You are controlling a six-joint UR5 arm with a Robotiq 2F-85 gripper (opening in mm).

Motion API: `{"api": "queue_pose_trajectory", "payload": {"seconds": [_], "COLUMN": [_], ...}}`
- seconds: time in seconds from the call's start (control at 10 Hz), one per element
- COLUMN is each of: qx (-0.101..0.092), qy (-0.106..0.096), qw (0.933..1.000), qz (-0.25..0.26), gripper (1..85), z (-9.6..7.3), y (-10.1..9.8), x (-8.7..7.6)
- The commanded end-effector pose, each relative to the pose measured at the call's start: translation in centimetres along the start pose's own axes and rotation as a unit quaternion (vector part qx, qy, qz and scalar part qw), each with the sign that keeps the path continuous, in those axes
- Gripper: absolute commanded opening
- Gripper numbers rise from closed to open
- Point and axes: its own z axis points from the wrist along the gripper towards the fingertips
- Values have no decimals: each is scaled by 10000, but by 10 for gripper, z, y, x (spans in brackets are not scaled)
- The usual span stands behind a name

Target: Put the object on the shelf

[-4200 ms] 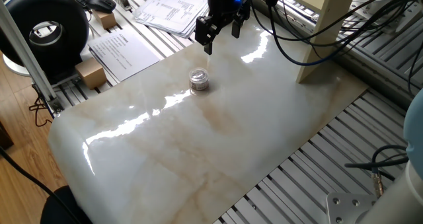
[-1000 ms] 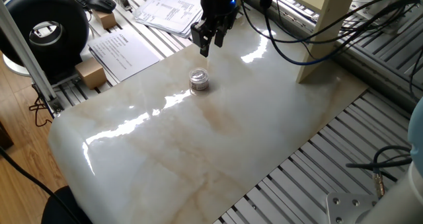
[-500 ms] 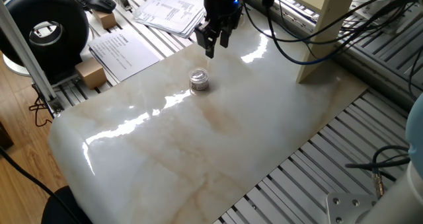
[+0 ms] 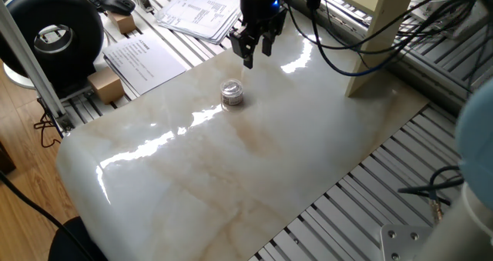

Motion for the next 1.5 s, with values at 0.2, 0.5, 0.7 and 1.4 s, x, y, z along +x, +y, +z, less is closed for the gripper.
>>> {"api": "queue_pose_trajectory", "payload": {"seconds": [0.2, 0.5, 0.7, 1.4], "qx": [-280, -151, -243, -158], "qy": [-258, -264, -126, -588], "qw": [9992, 9992, 9994, 9978], "qz": [-94, -277, -203, -257], "gripper": [567, 620, 623, 603], "z": [13, 35, 36, 90], "y": [8, -9, -1, -7], "x": [-26, -74, -81, -105]}}
